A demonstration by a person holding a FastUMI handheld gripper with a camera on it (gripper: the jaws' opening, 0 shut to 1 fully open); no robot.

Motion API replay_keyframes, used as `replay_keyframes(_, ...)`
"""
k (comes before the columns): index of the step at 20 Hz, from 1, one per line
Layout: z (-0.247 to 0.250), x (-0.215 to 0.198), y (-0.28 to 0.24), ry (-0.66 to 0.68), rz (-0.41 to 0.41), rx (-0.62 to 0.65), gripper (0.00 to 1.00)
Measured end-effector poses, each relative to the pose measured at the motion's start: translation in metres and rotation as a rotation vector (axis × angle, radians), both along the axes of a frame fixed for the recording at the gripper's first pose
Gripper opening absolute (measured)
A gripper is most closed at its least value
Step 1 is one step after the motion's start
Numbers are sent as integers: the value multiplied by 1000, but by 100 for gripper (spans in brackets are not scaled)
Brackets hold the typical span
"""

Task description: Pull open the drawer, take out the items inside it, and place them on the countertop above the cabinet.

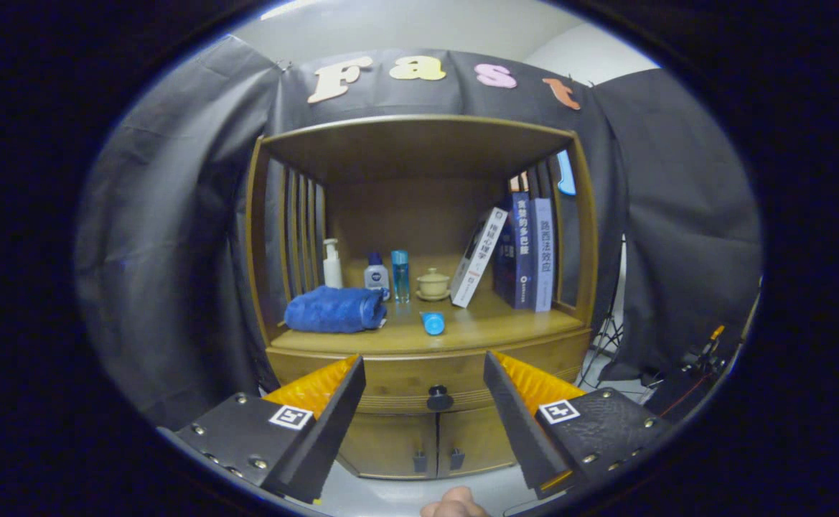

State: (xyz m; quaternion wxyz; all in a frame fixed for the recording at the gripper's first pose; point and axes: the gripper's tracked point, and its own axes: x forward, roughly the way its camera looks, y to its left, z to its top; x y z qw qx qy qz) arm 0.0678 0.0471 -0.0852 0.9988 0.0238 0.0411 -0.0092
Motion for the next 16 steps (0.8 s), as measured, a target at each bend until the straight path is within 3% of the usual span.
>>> replay_keyframes(7,50,-43,-27,-16,-37,-15,99)
replay_keyframes(16,120,-105,-33,-132,-19,-76,99)
